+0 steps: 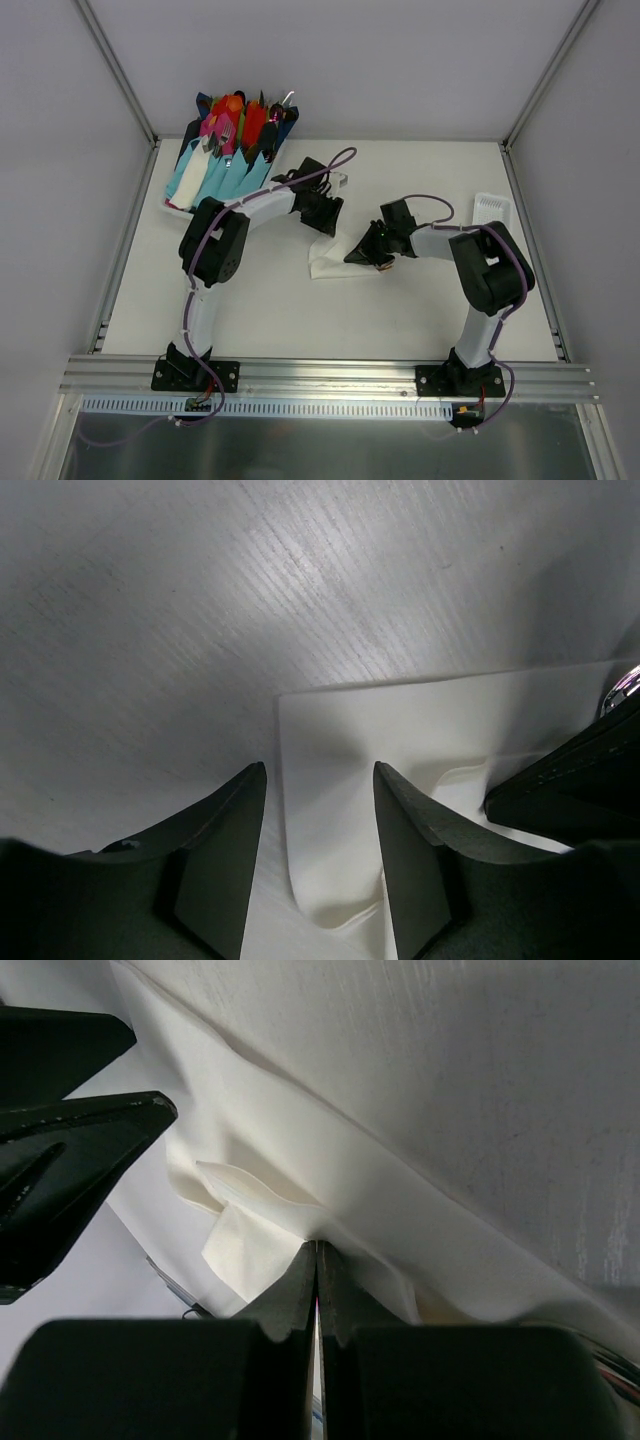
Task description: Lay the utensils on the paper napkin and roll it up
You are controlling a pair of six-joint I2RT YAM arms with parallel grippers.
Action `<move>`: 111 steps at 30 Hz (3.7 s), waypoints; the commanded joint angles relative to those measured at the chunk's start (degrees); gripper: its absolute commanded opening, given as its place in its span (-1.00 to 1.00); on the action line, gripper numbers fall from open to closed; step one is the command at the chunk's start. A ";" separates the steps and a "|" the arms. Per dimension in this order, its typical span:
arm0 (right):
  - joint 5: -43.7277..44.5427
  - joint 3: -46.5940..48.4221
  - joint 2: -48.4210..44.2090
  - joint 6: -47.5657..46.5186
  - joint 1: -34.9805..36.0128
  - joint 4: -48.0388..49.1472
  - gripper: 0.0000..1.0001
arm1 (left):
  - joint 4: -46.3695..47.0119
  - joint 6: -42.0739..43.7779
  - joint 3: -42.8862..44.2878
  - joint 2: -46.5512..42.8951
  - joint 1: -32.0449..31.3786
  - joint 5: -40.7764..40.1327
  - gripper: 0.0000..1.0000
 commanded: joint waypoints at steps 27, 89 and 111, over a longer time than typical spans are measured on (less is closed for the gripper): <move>7.22 -0.99 3.76 -5.17 -2.71 -7.97 -1.00 | -0.85 -3.75 -3.03 -9.37 2.55 13.55 -1.00; 6.78 -0.64 4.72 -5.00 -2.89 -7.79 -1.00 | 9.17 -11.32 -4.79 2.06 10.19 45.99 -0.03; 6.87 -0.81 4.28 -5.17 -3.24 -7.97 -1.00 | 8.99 -6.21 -12.26 -7.53 4.13 37.99 -0.82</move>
